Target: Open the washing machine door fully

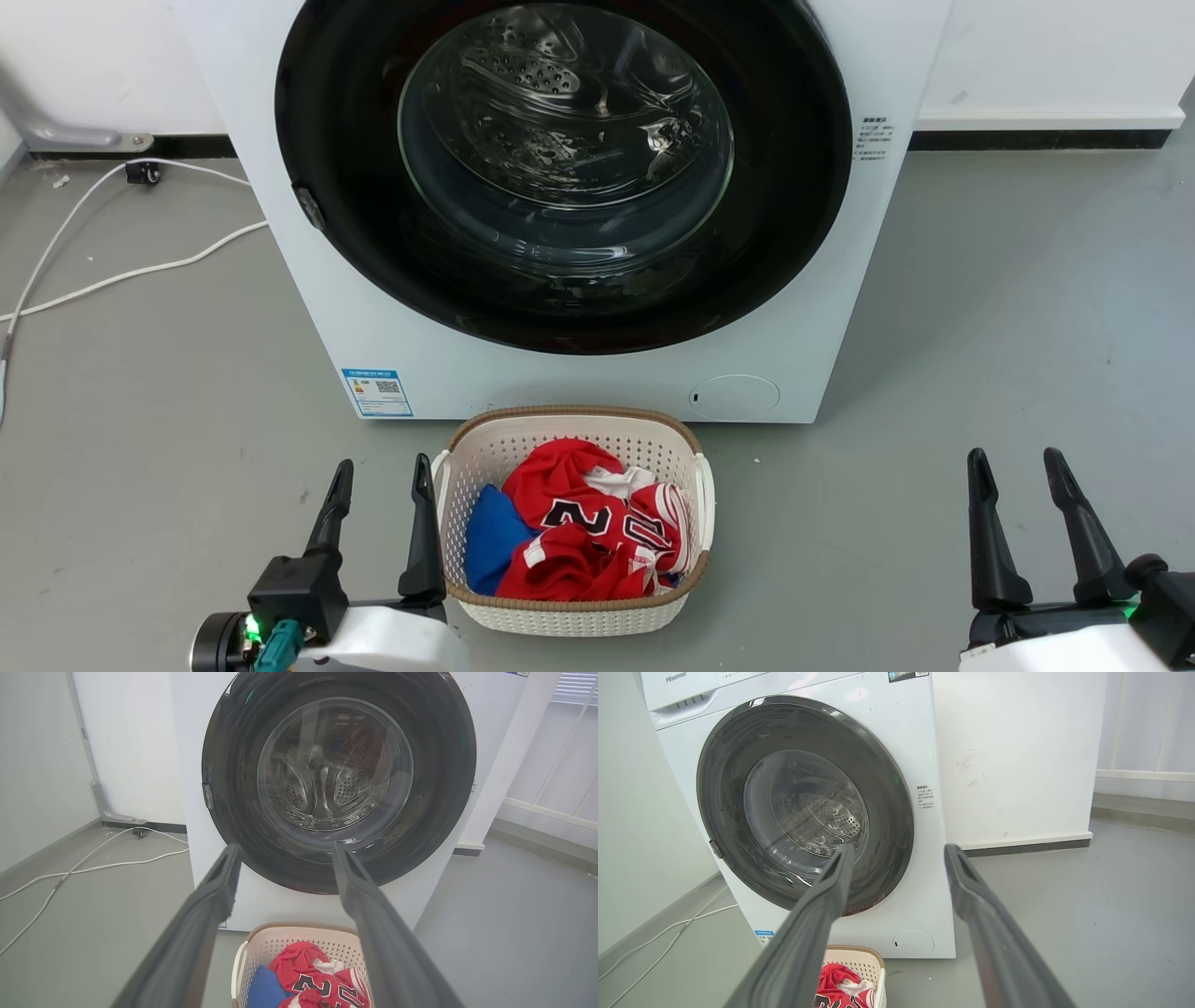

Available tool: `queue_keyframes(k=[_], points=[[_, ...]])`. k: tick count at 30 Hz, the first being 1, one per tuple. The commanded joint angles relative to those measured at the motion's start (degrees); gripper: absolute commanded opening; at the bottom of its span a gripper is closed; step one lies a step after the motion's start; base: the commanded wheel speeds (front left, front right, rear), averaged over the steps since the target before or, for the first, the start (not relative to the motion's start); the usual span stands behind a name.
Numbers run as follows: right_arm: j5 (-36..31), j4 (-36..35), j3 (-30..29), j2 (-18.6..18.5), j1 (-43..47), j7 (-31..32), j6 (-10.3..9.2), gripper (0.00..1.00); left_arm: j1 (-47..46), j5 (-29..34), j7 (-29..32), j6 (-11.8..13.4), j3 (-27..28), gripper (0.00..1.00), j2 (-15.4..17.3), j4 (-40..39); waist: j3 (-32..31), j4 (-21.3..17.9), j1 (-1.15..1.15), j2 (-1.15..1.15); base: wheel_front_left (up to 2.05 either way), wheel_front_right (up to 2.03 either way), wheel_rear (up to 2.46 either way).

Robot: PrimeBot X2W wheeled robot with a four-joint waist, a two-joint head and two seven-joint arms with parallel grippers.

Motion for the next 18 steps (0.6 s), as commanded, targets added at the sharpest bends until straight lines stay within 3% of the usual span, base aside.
queue_keyframes(k=[1, 18], points=[[-0.9, -0.6, 0.1, 0.0, 0.6, -0.5, 0.11, 1.0, 0.5, 1.5, -0.6, -0.1, 0.1, 1.0, 0.0, -0.3, 0.0, 0.0, 0.0, 0.0, 0.0, 0.0, 0.0], [-4.6, -0.3, -0.1, 0.1, 1.4, -2.1, 0.06, 1.0, 1.3, 6.8, -2.2, -0.8, 0.9, 1.0, -0.7, 0.5, -0.1, 0.0, 0.0, 0.0, 0.0, 0.0, 0.0]])
